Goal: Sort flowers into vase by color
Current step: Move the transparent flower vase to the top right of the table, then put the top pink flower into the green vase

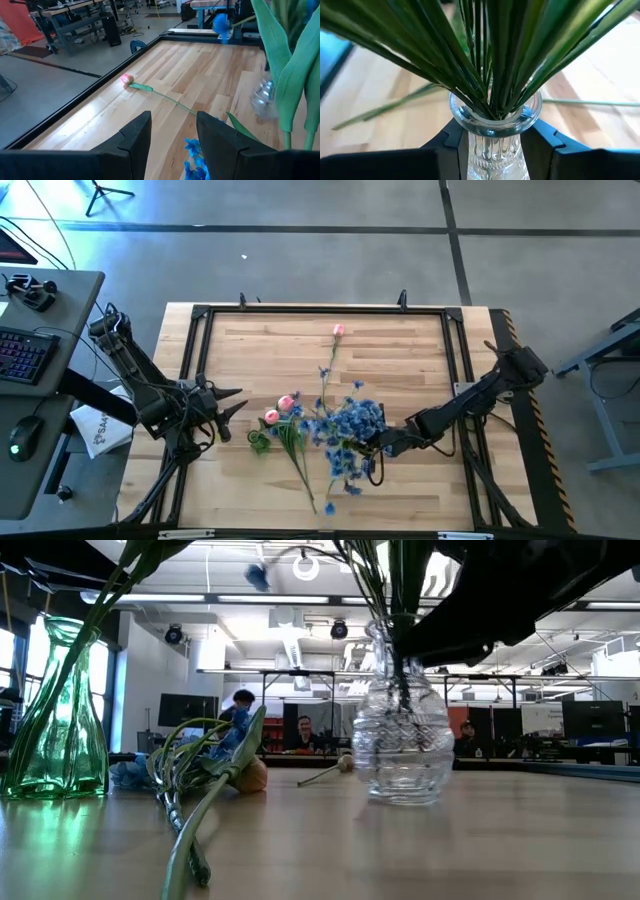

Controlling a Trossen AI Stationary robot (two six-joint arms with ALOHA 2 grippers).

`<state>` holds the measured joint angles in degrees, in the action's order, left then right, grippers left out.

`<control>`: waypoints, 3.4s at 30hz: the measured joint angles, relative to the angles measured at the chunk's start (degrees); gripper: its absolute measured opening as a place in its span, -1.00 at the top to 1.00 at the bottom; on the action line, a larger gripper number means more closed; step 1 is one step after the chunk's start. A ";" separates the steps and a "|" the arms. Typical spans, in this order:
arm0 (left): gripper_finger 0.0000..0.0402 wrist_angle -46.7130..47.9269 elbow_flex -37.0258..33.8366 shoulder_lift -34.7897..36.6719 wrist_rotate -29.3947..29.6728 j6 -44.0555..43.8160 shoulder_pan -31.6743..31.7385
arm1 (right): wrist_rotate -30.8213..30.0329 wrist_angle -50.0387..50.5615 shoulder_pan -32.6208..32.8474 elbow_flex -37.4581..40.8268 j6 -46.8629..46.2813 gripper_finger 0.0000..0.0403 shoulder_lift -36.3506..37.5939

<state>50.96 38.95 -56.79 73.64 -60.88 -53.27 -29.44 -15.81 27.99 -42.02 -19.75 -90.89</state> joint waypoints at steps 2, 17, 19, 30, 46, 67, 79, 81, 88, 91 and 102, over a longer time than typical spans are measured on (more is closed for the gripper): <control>0.28 0.00 -0.01 0.01 -0.01 0.02 -0.01 | -2.03 4.35 0.02 0.00 -1.71 0.43 1.69; 0.28 0.00 0.00 0.01 0.09 0.02 -0.01 | -16.72 -4.73 -4.54 22.24 -11.32 0.43 18.41; 0.28 0.00 0.01 0.01 0.11 0.02 0.01 | -17.21 -4.77 -7.93 24.29 -10.86 0.43 20.92; 0.28 0.18 0.01 0.02 0.64 0.02 0.00 | -6.61 -4.49 -33.55 26.16 7.19 0.43 27.60; 0.28 0.22 0.00 0.02 0.54 -0.33 0.01 | 5.81 -5.39 -51.28 26.01 11.23 0.13 27.65; 0.28 0.20 0.01 0.02 -1.39 -0.50 0.00 | 10.66 0.15 -51.19 25.97 0.32 -0.35 27.67; 0.28 0.17 0.01 0.02 -1.39 -0.55 0.00 | 11.16 2.18 -48.88 25.97 -0.32 -0.29 28.37; 0.28 0.17 0.01 0.02 -1.39 -0.53 0.00 | 11.16 6.23 -48.17 25.29 -1.37 -0.28 29.82; 0.28 0.13 0.01 0.01 -1.39 -0.63 0.02 | 8.46 28.42 -44.35 19.49 -7.52 -0.28 35.19; 0.28 0.13 0.01 0.01 -1.42 -1.48 0.02 | 7.42 32.98 -41.12 19.19 -11.76 -0.28 36.48; 0.28 0.17 0.01 0.01 -1.21 -7.32 2.38 | 1.99 26.65 -15.74 20.83 -32.50 -0.28 29.52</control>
<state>51.13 38.96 -56.77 72.43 -68.21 -50.90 -27.45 10.84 12.25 -21.19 -52.25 -61.37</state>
